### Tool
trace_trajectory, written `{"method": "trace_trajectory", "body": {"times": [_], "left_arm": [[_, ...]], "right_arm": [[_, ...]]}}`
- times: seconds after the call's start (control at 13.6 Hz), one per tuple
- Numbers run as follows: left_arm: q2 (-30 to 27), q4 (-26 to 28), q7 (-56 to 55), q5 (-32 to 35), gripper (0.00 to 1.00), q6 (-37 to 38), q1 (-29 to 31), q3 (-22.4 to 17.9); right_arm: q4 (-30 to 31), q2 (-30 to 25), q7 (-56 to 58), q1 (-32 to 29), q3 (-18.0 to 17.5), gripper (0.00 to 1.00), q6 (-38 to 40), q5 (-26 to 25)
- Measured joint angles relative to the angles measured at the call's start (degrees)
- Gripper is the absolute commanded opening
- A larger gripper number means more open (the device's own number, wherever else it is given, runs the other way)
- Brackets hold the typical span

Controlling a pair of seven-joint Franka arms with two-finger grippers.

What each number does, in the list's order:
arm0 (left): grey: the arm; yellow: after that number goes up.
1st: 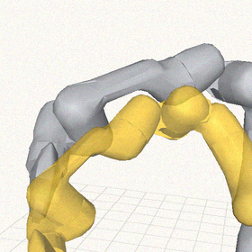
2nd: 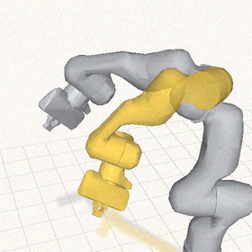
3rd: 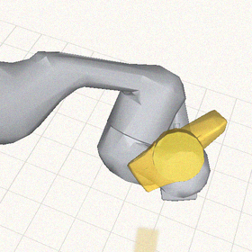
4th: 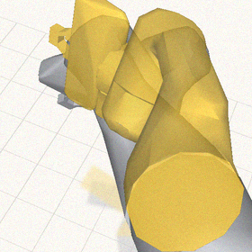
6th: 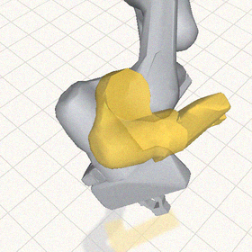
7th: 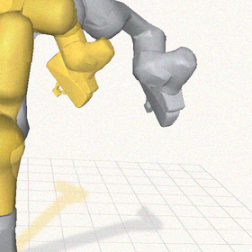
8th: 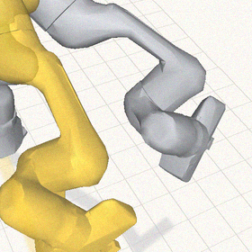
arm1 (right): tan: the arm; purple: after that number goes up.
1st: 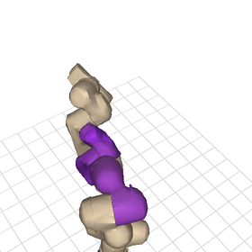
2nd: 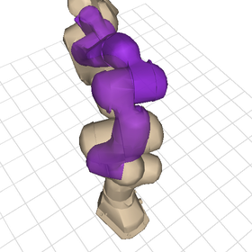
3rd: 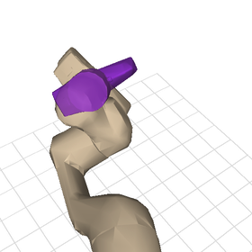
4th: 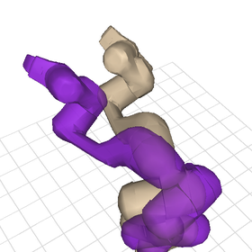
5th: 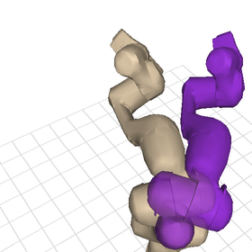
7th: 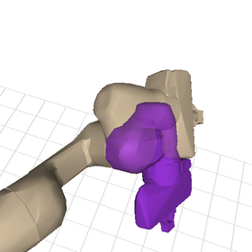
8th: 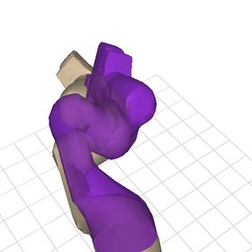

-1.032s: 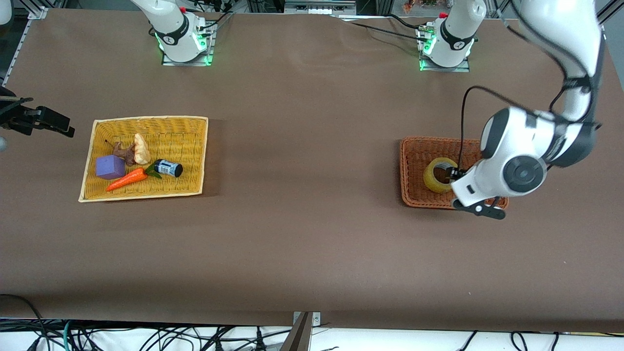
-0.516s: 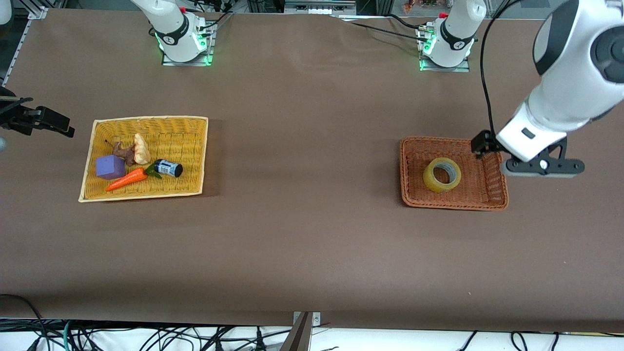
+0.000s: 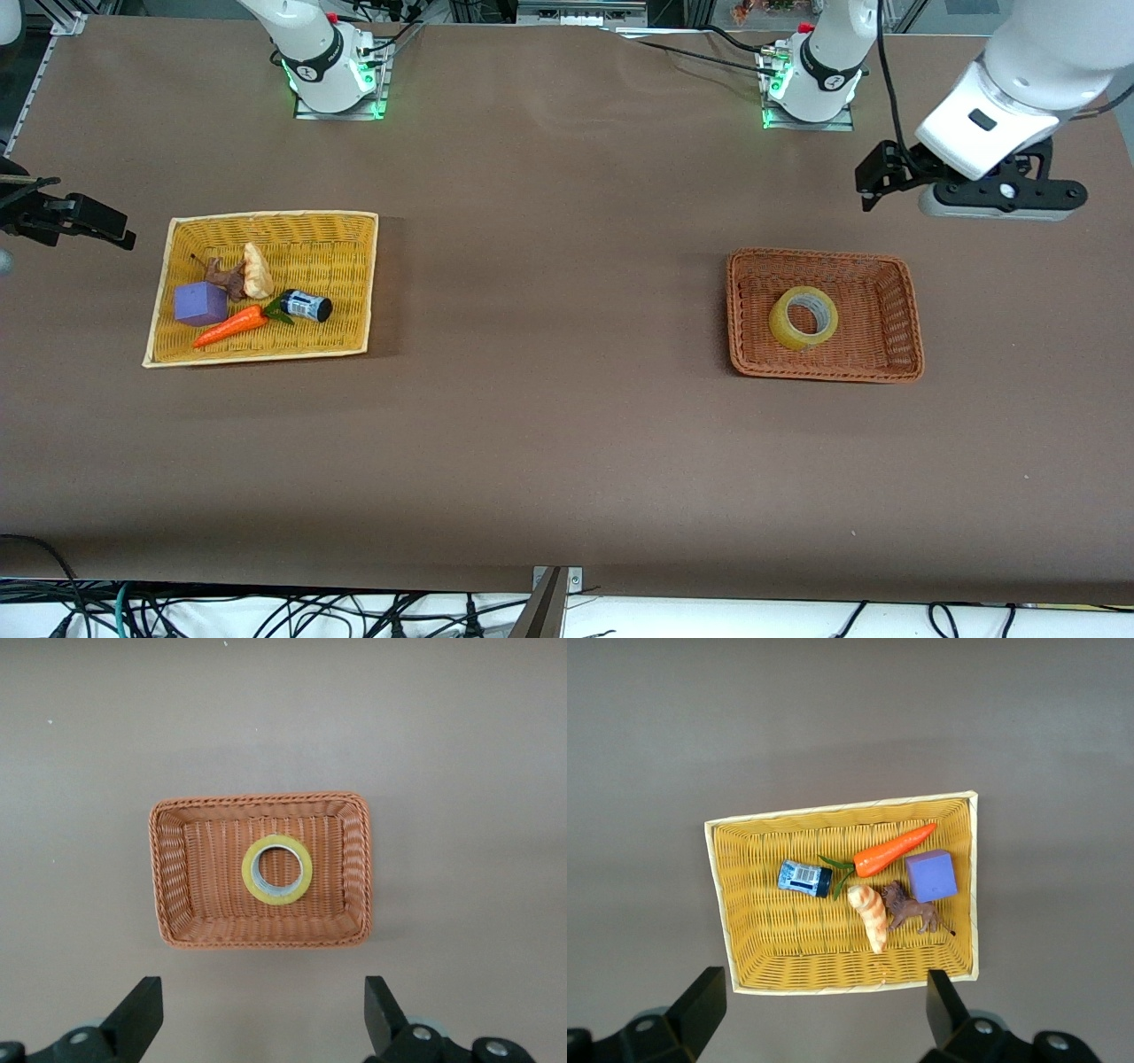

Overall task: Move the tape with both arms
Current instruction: 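Open the left gripper and raise it away from the basket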

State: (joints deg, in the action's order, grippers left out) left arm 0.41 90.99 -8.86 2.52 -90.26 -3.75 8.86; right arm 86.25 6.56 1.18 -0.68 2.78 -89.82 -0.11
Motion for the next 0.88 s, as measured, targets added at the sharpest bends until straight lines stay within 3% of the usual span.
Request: {"method": "trace_trajectory", "body": {"times": [0.88], "left_arm": [[1.33, 0.69, 1.31, -0.36, 1.00, -1.63, 2.34, -0.04]], "right_arm": [[0.00, 0.06, 0.00, 0.01, 0.00, 1.00, 0.00, 0.00]]}}
